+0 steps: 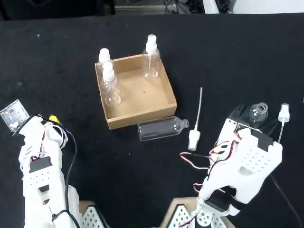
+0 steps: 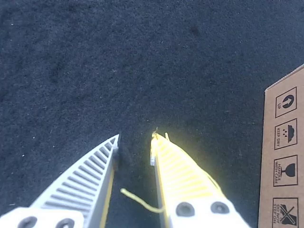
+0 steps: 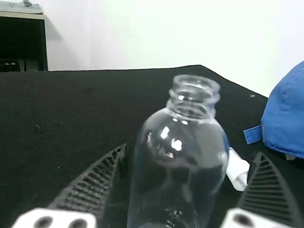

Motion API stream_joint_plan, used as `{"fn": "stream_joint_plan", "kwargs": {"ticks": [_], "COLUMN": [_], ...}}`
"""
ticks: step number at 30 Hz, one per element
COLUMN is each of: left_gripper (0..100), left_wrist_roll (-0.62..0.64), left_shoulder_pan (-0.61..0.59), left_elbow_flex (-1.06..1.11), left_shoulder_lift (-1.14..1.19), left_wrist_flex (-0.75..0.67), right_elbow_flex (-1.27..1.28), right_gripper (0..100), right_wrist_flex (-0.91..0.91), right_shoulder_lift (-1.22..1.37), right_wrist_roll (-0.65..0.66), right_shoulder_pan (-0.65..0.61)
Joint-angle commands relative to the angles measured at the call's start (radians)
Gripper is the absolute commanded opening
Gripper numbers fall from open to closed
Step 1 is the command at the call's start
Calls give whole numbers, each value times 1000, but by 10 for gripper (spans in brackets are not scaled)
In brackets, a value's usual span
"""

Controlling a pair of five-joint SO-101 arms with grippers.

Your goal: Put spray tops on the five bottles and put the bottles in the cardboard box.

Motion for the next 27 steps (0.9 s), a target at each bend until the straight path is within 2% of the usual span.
{"fn": "stream_joint_plan", "kwargs": {"ticks": [1, 6, 15, 22, 27], "left_gripper": [95, 95, 95, 95, 95], "left_wrist_roll": [-6, -6, -6, -8, -8], "left_shoulder_pan": [-12, -12, -12, -12, -8], "left_elbow_flex": [-8, -8, -8, -8, -8], "left_shoulder_lift": [-15, -15, -15, -15, -15], "left_wrist_flex": [-23, -23, -23, -23, -23], "right_elbow_flex": [10, 105, 265, 186, 27], "right_gripper": [343, 345, 342, 342, 342], "right_wrist_flex": [-23, -32, 25, 422, 934], "right_shoulder_lift": [-2, -93, -524, -849, -1138], "right_wrist_roll": [8, 9, 127, 149, 147], "right_shoulder_pan": [-2, -3, -17, -8, 6]}}
